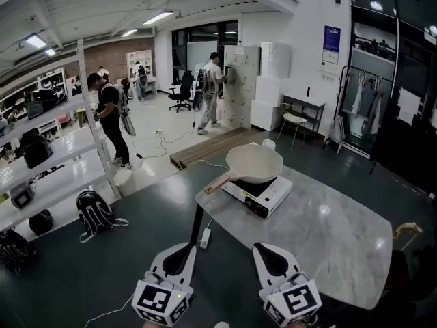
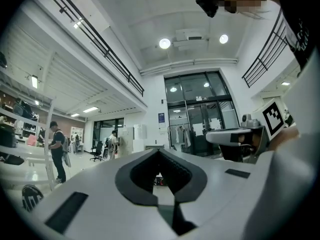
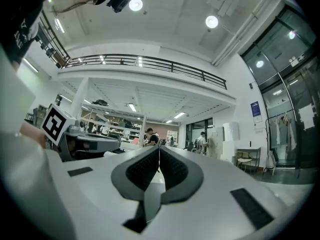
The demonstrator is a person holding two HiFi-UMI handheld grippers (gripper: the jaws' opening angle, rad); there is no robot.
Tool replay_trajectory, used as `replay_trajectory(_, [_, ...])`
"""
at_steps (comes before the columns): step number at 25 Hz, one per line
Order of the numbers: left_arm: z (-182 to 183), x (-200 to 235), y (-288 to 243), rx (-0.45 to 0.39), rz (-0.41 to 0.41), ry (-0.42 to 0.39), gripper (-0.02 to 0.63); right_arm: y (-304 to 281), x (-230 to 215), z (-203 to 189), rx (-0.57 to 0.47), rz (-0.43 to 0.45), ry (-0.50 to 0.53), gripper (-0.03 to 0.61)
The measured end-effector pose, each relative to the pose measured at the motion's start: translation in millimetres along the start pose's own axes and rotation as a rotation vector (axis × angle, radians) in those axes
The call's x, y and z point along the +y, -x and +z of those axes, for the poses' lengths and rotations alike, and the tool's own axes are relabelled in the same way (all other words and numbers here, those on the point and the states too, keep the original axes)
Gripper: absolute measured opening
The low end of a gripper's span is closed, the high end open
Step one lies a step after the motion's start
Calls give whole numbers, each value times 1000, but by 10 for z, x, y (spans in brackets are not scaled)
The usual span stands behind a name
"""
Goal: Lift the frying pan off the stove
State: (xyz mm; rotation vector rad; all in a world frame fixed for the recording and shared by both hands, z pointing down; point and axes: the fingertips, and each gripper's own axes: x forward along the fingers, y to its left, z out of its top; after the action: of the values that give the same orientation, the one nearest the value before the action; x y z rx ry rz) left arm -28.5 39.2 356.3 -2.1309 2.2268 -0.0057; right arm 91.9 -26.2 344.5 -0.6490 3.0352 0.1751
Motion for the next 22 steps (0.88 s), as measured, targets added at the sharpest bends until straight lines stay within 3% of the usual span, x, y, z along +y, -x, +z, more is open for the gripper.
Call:
replay_trajectory(12, [-86,648,-1030,-17,7,82,12,-1027,-631,-194,-5,-11,-38,26])
replay_trajectory(17, [-198,738,-1214,61,-77,146,12,-1262,-700,-220,-4,17,-70,27])
replay_trajectory(20, [-318,739,-1323,146,-118,100,14,-1372,-762,-283,2,15,-118,29])
replay_trajectory(22, [-397,786,-1408,159,-118,71,17,-1449,-813,-365,12,8,-143,32])
